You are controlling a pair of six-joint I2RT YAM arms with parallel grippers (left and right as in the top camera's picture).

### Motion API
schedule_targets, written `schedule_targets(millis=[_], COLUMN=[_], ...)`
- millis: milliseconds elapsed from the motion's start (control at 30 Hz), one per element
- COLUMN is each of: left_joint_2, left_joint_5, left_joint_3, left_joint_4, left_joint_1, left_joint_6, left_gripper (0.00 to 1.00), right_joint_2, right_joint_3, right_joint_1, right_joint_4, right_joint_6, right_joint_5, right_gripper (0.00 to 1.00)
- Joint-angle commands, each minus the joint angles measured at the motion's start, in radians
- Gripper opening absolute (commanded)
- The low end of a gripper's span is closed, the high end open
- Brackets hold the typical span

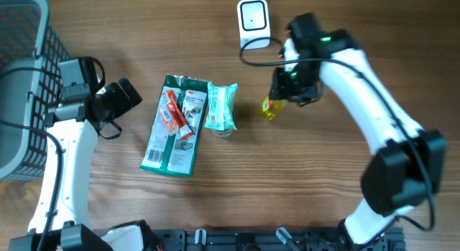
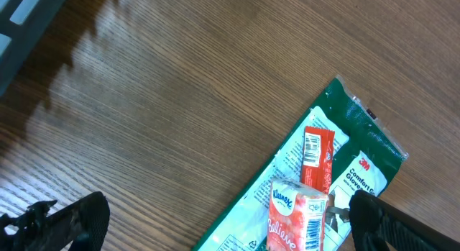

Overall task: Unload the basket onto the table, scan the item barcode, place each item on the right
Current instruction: 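Move the right gripper to grasp the yellow bottle near the scanner, then lift the yellow bottle with the right gripper and hold it before the scanner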

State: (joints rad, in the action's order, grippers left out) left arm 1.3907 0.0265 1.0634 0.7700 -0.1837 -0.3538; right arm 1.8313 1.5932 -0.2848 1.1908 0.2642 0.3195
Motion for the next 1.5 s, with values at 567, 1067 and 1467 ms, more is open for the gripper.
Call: schedule_targets(millis=[567, 1067, 1467], left_joint_2=[0.006, 0.006, 0.006], left_joint_5=[-0.010, -0.010, -0.010], left_joint_3=[0.004, 0.004, 0.004], left_joint_4=[-0.002, -0.002, -0.002], left_joint_1=[-0.003, -0.003, -0.003], left_joint_6=[0.002, 0.002, 0.002], left_gripper=[1.00, 1.00, 1.00], right_joint_2=[-0.233, -0.242, -0.242], right_joint_3=[0.034, 0.034, 0.034], right_joint_1=[0.212, 0.170, 0.170], right_joint_4=[0.206, 0.198, 0.189], right_joint_6=[-0.566, -0.654, -0.620], right_joint_5=[1.061, 1.278, 1.132], right_gripper=[0.08, 0.04, 0.04])
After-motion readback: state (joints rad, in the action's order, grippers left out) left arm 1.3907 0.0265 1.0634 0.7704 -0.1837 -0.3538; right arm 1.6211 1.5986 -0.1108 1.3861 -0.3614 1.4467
